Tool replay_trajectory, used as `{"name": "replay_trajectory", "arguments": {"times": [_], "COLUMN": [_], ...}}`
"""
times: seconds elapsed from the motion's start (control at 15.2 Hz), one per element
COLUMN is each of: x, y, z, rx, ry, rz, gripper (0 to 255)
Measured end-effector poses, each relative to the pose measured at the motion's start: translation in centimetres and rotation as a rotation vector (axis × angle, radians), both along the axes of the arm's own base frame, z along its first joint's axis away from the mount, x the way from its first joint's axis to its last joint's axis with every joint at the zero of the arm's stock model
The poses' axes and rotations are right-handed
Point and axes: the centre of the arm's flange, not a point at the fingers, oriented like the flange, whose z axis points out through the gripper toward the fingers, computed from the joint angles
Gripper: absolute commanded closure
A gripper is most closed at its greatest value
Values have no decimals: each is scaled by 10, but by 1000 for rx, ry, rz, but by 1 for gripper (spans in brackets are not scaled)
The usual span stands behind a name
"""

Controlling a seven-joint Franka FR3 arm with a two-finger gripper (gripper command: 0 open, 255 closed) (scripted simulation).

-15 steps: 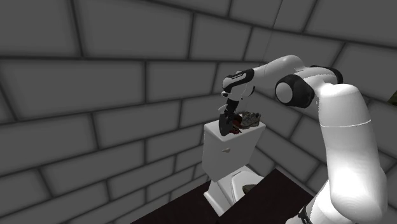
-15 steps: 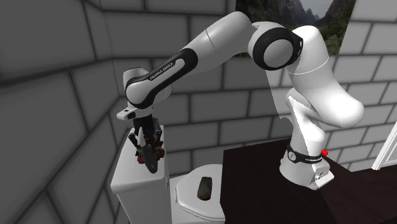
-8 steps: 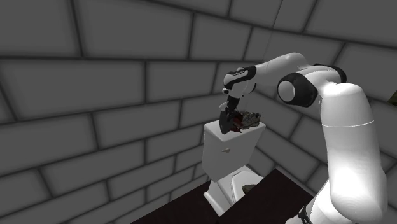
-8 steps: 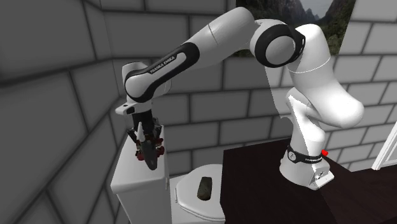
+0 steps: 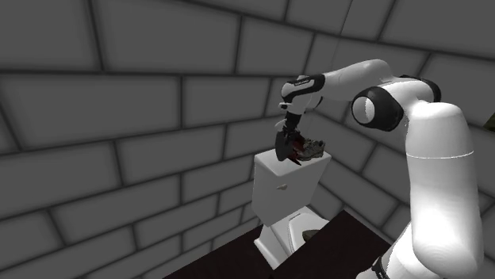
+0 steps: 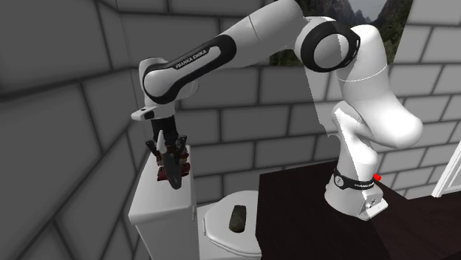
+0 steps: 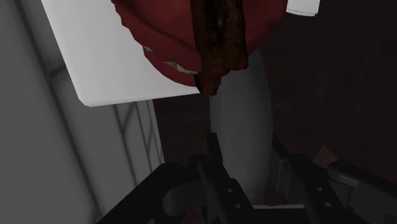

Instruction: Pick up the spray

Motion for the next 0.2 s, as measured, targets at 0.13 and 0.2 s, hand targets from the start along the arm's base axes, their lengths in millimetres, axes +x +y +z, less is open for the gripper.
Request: {"name": "replay_trajectory", "arguments": {"times": [0.13, 0.2], "x": [0, 0], "y": [-1, -1], "z": [8, 12], "rx": [0, 0], "ry": [0, 0], "rz": [0, 0], "gripper": [255, 255]}}
